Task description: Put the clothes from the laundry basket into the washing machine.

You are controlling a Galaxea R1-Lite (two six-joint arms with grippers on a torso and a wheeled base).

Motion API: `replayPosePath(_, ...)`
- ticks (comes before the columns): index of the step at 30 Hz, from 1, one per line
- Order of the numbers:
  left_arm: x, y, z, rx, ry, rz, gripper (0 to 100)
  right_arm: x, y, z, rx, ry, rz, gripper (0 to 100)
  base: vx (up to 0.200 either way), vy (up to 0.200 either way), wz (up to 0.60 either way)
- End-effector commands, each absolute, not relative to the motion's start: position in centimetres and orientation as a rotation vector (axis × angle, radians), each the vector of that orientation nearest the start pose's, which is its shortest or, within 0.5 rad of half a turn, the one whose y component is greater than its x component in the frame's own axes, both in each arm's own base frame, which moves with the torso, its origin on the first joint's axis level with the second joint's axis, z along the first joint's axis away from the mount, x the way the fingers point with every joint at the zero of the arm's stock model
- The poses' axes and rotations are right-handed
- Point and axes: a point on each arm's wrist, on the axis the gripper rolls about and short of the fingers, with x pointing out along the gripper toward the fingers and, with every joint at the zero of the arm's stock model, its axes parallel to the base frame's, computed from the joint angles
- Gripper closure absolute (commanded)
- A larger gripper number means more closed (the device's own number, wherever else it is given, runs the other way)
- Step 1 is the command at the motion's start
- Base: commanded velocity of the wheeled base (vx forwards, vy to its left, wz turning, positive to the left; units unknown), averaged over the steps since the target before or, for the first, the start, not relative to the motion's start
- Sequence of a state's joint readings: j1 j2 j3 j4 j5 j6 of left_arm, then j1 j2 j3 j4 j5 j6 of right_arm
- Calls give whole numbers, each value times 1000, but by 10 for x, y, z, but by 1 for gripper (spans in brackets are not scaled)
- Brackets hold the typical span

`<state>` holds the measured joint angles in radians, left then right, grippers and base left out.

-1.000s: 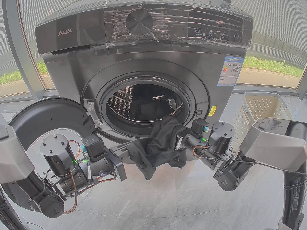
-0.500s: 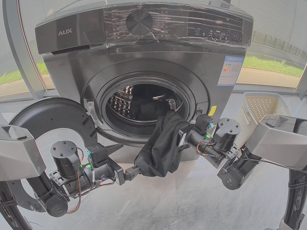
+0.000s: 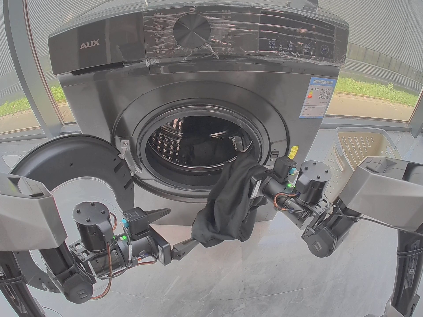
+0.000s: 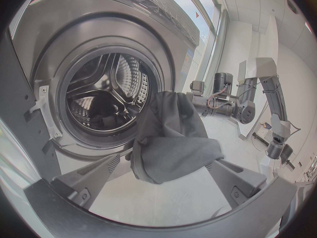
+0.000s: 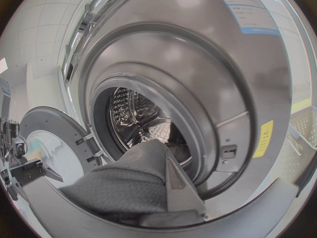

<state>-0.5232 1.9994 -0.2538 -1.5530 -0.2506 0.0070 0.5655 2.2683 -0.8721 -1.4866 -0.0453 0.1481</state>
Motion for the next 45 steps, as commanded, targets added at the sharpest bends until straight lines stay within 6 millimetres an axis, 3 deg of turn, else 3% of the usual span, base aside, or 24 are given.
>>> replayPosePath(1, 233, -136, 61, 45, 218, -757, 0, 344, 201, 81, 169, -54, 492, 100, 0, 0, 0)
replayPosePath(9, 229, -132, 58, 62, 235, -774, 0, 340, 194, 88, 170, -64, 485, 100, 0, 0, 0)
replayPosePath(12, 229, -135, 56, 63, 238, -783, 0, 329, 200, 84, 164, -39, 518, 100, 0, 0, 0)
replayPosePath(16, 231, -137, 57, 60, 230, -786, 0, 300, 226, 96, 175, -52, 619, 100, 0, 0, 0)
replayPosePath(19, 236, -140, 58, 45, 217, -806, 0, 289, 235, 99, 177, -50, 656, 100, 0, 0, 0)
replayPosePath(22, 237, -141, 58, 42, 216, -813, 0, 288, 235, 99, 178, -52, 658, 100, 0, 0, 0)
replayPosePath(31, 268, -164, 46, -3, 187, -880, 0, 274, 252, 101, 182, -53, 727, 100, 0, 0, 0)
replayPosePath(45, 278, -177, 39, 4, 171, -920, 0, 260, 267, 100, 187, -42, 780, 100, 0, 0, 0)
